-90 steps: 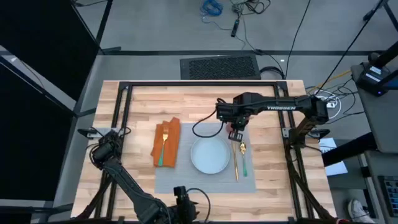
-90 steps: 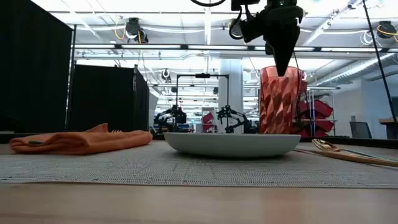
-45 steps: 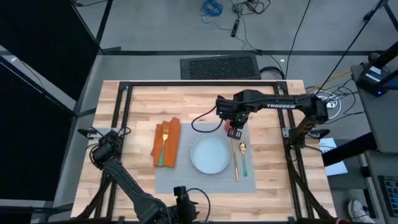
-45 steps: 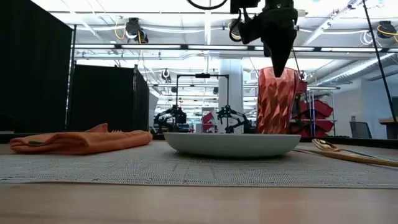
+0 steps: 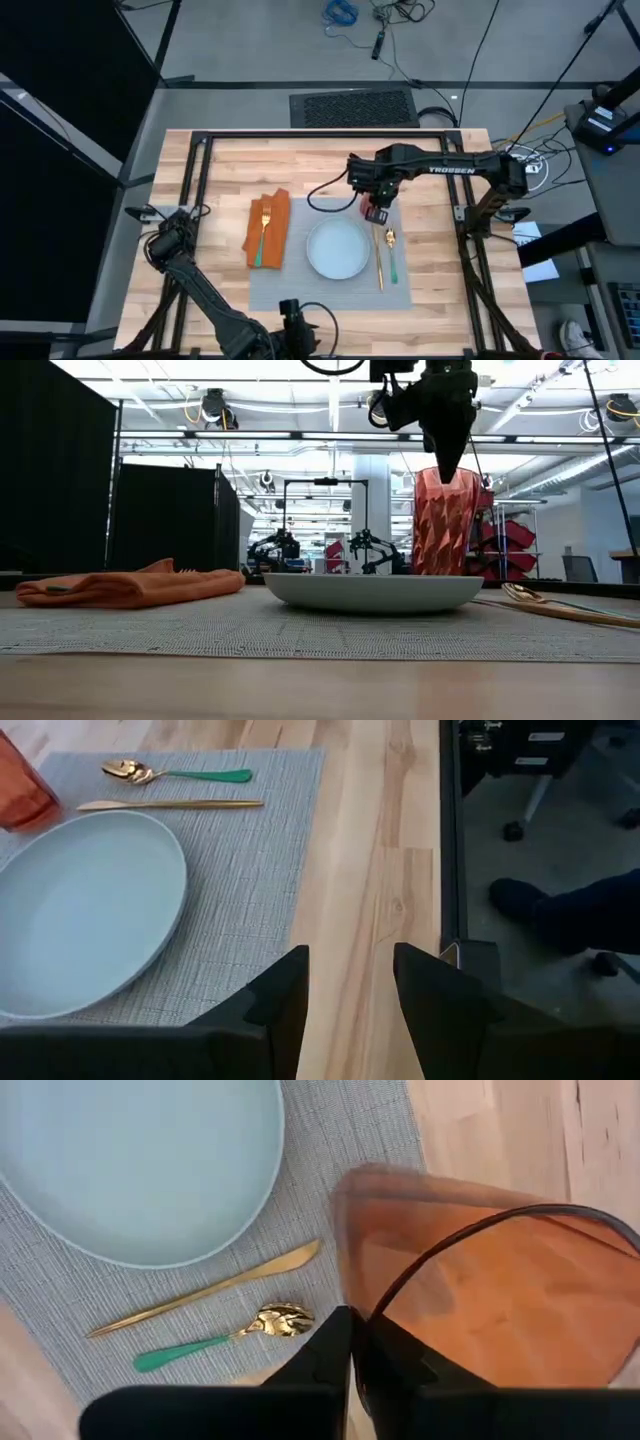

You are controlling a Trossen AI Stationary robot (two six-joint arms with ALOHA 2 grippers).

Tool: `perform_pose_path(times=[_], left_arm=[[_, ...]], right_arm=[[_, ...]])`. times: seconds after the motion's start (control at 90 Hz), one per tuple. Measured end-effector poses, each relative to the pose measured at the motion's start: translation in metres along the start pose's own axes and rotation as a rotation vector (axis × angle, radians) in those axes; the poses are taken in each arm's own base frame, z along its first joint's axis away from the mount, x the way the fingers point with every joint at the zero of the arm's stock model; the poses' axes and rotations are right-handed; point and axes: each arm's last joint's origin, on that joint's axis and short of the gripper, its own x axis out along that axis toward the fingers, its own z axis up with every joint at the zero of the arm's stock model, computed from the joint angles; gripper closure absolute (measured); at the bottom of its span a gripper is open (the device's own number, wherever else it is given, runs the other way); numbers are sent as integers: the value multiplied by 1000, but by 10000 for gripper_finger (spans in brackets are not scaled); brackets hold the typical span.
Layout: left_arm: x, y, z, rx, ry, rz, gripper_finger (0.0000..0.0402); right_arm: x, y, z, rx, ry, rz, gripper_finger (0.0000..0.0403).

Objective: Set table place
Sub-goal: Put the orange cup on the gray table mat to the top right of the blue plate

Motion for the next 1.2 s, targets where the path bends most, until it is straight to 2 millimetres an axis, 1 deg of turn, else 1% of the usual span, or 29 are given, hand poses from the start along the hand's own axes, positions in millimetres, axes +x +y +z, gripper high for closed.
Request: perform_pose_path(times=[0.156,0.656,0.822,0.933,1.2], left_arm=[[0,0,0,0,0,0,268],[0,0,0,0,0,0,268],[0,0,0,0,0,-1,268],[0,0,0,0,0,-1,268],[-2,-2,-1,0,-2,-6,268]], right_arm=[[0,0,0,2,2,8,386],[0,2,0,-3,4,22,384],[-7,6,3,-13,-36,30,386],[-12,7,5,-15,-62,29,397],[-13,7,6,-4,-80,38,401]])
